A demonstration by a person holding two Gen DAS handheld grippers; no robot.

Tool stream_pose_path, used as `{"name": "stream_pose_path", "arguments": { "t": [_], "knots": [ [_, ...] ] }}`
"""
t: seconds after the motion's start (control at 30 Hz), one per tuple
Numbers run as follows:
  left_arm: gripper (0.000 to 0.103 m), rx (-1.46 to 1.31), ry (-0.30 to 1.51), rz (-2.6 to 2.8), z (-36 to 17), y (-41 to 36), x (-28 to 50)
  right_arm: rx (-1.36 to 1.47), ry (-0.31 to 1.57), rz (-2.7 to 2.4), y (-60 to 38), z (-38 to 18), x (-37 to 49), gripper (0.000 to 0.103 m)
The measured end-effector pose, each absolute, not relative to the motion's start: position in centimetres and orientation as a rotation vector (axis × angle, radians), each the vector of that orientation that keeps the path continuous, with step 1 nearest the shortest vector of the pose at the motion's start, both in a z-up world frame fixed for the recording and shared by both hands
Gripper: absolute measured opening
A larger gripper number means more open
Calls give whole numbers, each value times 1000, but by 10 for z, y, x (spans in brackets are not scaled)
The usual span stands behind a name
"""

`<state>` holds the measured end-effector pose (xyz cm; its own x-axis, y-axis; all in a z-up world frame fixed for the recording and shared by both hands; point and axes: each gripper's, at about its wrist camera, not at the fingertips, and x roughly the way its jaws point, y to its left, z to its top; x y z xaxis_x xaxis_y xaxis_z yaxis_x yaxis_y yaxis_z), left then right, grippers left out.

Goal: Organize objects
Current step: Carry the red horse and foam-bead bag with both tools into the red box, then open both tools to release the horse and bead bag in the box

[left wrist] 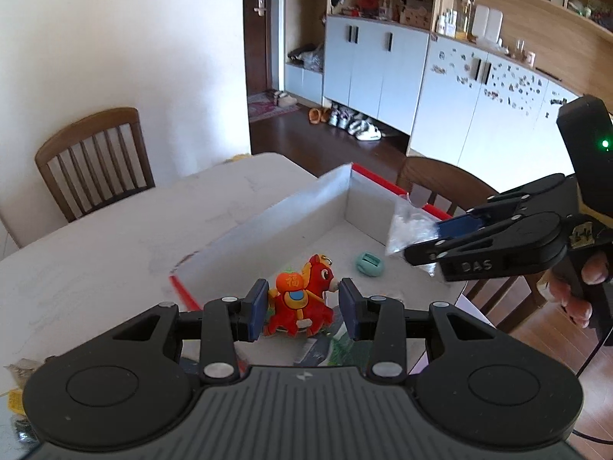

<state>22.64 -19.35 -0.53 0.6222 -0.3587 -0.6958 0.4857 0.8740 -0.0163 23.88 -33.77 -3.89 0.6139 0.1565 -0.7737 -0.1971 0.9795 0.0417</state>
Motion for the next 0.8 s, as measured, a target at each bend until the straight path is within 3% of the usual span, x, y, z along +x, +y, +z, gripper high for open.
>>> {"name": "stream_pose_path", "arguments": {
  "t": [0.8],
  "knots": [
    [39, 262, 921, -521, -73, -263, 306, -144, 1009, 262, -335, -97, 269, 38]
  ]
}}
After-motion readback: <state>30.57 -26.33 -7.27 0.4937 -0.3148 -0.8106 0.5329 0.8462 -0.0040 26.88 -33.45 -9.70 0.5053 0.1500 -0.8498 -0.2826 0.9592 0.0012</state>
